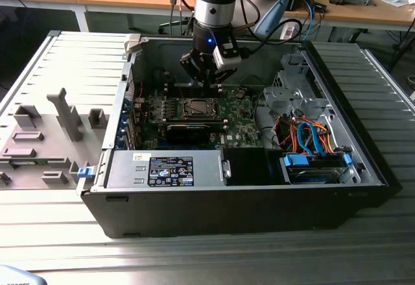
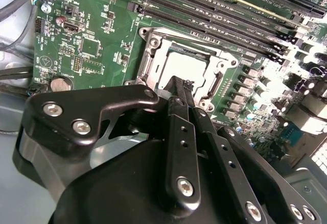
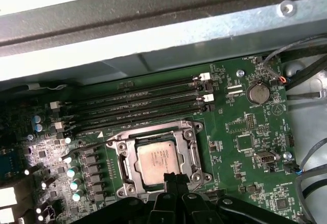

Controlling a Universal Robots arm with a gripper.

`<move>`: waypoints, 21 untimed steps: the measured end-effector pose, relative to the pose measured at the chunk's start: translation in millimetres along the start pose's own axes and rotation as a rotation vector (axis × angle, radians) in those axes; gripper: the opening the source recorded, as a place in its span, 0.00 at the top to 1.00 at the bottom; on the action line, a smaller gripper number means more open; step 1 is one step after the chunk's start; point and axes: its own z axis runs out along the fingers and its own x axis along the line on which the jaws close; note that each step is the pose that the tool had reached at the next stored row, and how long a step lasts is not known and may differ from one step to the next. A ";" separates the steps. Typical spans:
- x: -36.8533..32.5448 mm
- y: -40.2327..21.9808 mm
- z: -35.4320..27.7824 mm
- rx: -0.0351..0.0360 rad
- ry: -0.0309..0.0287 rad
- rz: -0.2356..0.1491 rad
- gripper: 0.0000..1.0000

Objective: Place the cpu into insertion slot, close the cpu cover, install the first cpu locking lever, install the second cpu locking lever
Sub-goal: 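Install the first cpu locking lever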

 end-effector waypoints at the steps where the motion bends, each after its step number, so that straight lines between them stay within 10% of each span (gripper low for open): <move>1: 0.0 0.0 0.0 0.0000 -0.0001 -0.003 0.89; 21: 0.0 0.0 0.0 0.0001 -0.0039 -0.068 0.89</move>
